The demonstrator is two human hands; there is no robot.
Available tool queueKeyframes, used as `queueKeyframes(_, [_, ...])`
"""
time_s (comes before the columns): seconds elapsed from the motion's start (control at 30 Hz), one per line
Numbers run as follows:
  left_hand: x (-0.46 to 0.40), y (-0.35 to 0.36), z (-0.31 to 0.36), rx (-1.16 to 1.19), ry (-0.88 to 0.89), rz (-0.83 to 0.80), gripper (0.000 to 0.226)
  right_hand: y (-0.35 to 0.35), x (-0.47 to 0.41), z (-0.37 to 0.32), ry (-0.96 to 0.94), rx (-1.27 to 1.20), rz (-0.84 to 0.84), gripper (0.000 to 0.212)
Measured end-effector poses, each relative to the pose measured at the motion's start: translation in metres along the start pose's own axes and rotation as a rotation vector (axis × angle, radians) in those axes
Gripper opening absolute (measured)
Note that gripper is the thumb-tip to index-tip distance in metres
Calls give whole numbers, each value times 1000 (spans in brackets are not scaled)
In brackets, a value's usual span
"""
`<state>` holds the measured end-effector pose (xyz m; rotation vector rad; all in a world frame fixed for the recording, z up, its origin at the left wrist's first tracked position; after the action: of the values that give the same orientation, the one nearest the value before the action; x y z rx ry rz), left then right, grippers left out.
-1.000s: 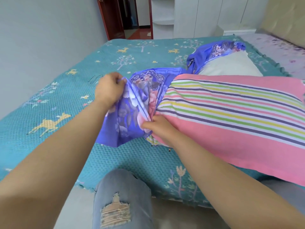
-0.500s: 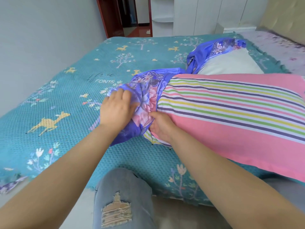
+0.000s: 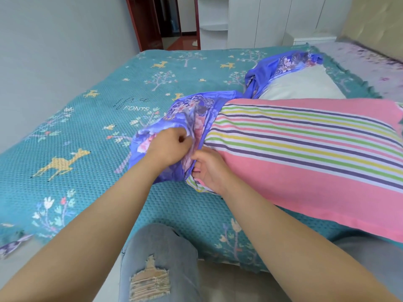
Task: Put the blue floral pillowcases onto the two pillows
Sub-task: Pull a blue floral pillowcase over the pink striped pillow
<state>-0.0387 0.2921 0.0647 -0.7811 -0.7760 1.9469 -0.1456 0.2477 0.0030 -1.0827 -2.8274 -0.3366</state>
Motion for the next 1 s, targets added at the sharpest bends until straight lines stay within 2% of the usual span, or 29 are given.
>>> queueKeyframes(0.1, [-1, 16, 28, 381, 99, -151, 39, -2, 2, 5, 33, 83, -120, 19])
queueKeyframes(0.17, [3, 31, 45, 460, 155, -237, 38, -8, 3, 6, 57, 159, -118, 25])
queueKeyframes(0.23, [3, 38, 48, 420, 179, -229, 42, -13, 1, 8, 33, 260, -9, 25])
queueKeyframes(0.3, [4, 32, 36, 352, 136, -156, 38, -13, -4, 12, -66, 284, 138, 22])
queueKeyframes(0.37, [10, 20, 8, 143, 66, 78, 34, -8, -6, 22, -41, 228, 204, 3])
queueKeyframes(0.43, [26, 2, -25, -138, -5, 342, 37, -7, -9, 30, 43, 182, 259, 31])
queueKeyframes(0.47, [35, -4, -39, -218, -79, 375, 43, -7, -9, 28, 62, 157, 283, 32])
queueKeyframes(0.5, [43, -8, -53, -269, -181, 319, 49, -7, -6, 23, 74, 164, 305, 27])
queueKeyframes(0.57, [56, -11, -73, -274, -399, 51, 65, -4, -4, 18, 57, 177, 341, 20])
queueKeyframes(0.63, [63, -11, -79, -4, -548, -171, 80, -1, -1, 15, 31, 216, 377, 16])
queueKeyframes(0.67, [64, -10, -75, 178, -586, -203, 79, 0, 1, 14, 26, 238, 392, 16])
queueKeyframes(0.7, [63, -8, -71, 308, -582, -172, 75, 1, 2, 13, 32, 262, 400, 20])
queueKeyframes(0.77, [54, -5, -62, 372, -506, -82, 68, 1, 4, 11, 49, 302, 400, 21])
queueKeyframes(0.9, [39, -4, -39, 62, -342, 89, 48, 5, 14, -5, -14, 450, 368, 17])
queueKeyframes(1.0, [27, -12, -23, 7, -251, 195, 43, 12, 31, -27, -72, 423, 243, 11])
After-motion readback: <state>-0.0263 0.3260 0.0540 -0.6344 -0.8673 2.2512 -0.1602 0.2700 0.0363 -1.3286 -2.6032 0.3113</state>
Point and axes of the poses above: each hand's wrist, its own x-axis away from the middle knuckle, its own y-axis out of the palm, z = x × y, the point moved 1 cm from there along -x, towards the middle knuckle, and after that the axes turned 14 degrees about x, right-handed, at the moved point
